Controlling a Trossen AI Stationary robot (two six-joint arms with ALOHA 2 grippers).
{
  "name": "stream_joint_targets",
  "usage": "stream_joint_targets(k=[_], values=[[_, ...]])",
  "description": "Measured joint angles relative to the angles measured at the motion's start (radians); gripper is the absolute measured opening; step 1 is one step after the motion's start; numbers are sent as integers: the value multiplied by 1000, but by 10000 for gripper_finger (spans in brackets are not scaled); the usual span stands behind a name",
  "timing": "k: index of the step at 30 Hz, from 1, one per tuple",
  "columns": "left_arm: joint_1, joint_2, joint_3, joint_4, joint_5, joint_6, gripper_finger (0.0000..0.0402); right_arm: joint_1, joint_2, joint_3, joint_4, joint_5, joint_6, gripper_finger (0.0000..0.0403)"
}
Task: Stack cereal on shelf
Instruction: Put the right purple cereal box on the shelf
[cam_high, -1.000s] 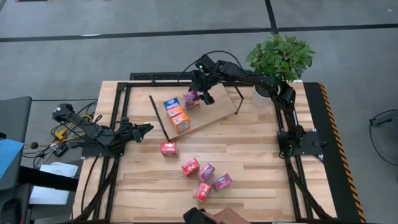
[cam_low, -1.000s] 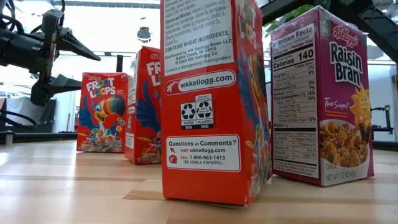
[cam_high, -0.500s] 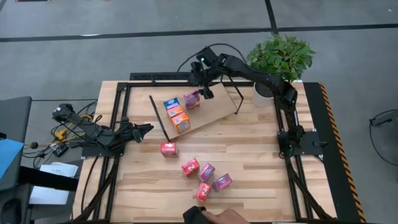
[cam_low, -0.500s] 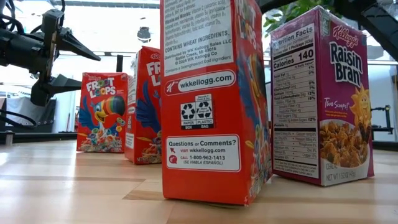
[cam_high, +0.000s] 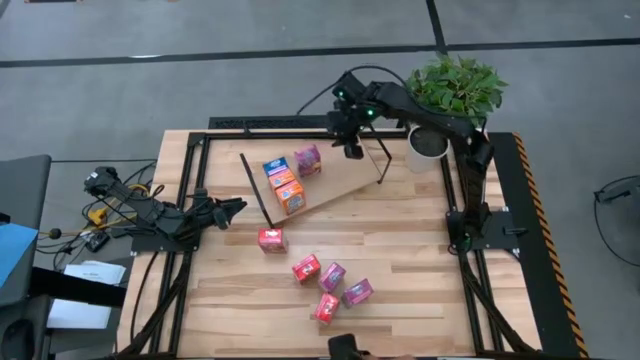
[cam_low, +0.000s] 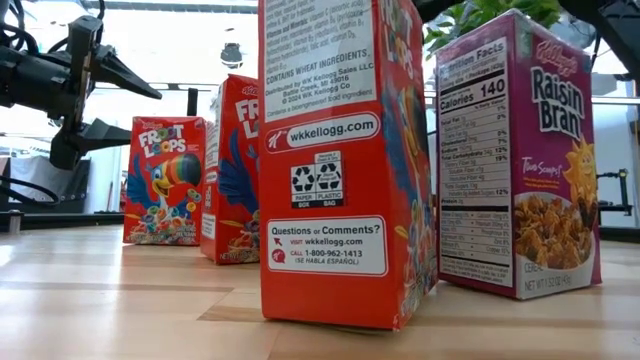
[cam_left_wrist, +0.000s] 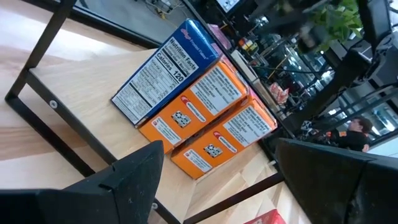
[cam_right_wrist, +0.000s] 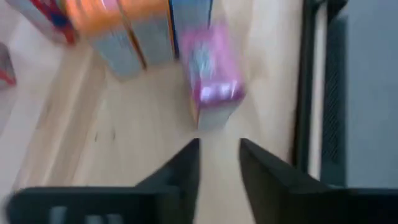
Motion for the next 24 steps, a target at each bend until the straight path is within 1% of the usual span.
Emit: stream_joint_targets(k=[4,6,7,9,13,16,19,24], values=[[0,0,0,0,-3,-1,300,-13,4,-83,32,-2,-48,47],[0,0,0,0,-5,-2,300,-13,2,-113,71,-3,-63,19],[0,0,0,-1,-7,-7,300,-11,2,-128,93,-2,-67,12],[0,0,0,-1,-14,-16,300,-5,4,-147,130,0,-68,11],[0,0,0,-3,-23,-32,300,6,1,-159,211,-2,-66,41],[0,0,0,-3,-22,-35,300,20,2,-180,268,-1,-63,53],[0,0,0,-3,-23,-36,300,31,2,-199,322,-1,-63,51],[0,0,0,-3,-23,-38,300,46,2,-219,365,-1,-72,39]])
